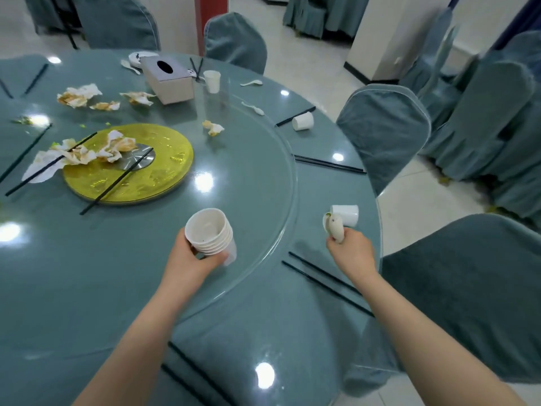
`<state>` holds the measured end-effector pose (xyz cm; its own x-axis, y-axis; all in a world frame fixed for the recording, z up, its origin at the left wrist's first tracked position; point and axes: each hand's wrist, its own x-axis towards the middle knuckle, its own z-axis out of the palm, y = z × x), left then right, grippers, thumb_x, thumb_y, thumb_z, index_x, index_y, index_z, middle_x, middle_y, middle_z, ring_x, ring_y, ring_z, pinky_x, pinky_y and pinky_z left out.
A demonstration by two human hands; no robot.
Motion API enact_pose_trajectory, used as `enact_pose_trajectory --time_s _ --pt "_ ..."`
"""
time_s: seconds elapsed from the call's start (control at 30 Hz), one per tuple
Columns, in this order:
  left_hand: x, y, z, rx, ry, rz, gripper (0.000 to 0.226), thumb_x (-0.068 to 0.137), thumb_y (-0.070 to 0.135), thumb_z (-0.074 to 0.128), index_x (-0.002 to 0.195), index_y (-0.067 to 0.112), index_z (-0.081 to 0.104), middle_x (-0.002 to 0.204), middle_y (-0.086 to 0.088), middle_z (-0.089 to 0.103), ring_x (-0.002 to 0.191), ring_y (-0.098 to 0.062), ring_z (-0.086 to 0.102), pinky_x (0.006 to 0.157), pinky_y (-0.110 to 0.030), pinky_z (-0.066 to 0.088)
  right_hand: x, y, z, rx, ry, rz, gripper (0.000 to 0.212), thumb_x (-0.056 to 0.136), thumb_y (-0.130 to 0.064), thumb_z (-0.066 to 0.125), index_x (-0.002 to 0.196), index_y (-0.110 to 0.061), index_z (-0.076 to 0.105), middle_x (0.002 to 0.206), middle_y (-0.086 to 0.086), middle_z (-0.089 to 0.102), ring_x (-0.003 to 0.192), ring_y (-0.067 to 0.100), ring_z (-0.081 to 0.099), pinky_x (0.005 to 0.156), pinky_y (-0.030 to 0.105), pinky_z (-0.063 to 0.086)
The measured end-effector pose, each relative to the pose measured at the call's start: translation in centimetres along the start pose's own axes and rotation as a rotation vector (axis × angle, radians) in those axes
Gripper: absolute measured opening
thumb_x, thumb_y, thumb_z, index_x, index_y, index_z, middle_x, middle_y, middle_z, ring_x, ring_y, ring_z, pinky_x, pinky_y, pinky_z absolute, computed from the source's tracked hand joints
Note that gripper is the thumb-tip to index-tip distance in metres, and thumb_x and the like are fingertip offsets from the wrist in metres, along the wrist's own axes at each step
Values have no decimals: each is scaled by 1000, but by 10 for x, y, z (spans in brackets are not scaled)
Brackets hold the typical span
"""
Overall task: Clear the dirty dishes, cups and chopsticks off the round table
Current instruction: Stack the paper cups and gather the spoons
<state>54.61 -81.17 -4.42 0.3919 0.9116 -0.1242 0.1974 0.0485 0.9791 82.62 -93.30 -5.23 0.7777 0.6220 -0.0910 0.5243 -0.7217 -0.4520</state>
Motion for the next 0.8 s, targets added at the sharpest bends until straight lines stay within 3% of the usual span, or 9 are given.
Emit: enact_pose_trajectory --time_s 0.1,0.23,0.33,0.43,0.6,0.7,0.8 --pt "8 0 38 18 52 -19 67 67 5 83 124 21 52 113 11 65 98 7 61 79 -10 48 47 43 -3 21 7 56 22 89 -25 46 69 -18 51 66 4 55 71 32 50 59 32 34" --pt "12 3 89 48 107 -80 74 58 22 80 126 21 51 117 7 65 107 -6 61 93 -29 48 106 87 1 38 0 54 25 91 -28 49 88 -7 62 85 16 66 79 36 56 62 33 36" --pt "16 10 118 80 147 -93 74 58 24 80 126 23 51 119 8 65 108 -5 61 90 -26 46 136 98 7 100 -46 79 35 91 -41 55 93 -7 62 88 16 66 88 37 60 65 35 39" --pt "16 16 139 90 161 -105 74 58 27 80 126 24 51 120 10 63 111 -3 59 92 -25 45 155 97 10 180 -88 69 32 89 -39 58 94 -9 65 89 14 68 76 31 56 65 35 41" --pt "22 19 164 101 208 -116 67 69 6 81 127 21 49 122 8 62 112 -6 58 95 -28 45 164 90 5 93 -126 -221 17 90 -30 54 85 -15 59 74 4 60 67 28 50 55 32 32" --pt "25 23 179 94 189 -105 70 67 8 84 127 22 50 121 9 62 111 -5 58 92 -25 44 166 96 0 -80 -162 -396 10 88 -25 53 88 -16 56 81 9 66 74 35 58 55 34 33" --pt "30 26 191 90 177 -104 70 69 7 83 128 20 49 123 6 62 114 -9 57 98 -31 45 167 104 -3 -187 -219 -512 9 88 -29 54 91 -22 58 88 7 69 83 34 62 56 32 30"
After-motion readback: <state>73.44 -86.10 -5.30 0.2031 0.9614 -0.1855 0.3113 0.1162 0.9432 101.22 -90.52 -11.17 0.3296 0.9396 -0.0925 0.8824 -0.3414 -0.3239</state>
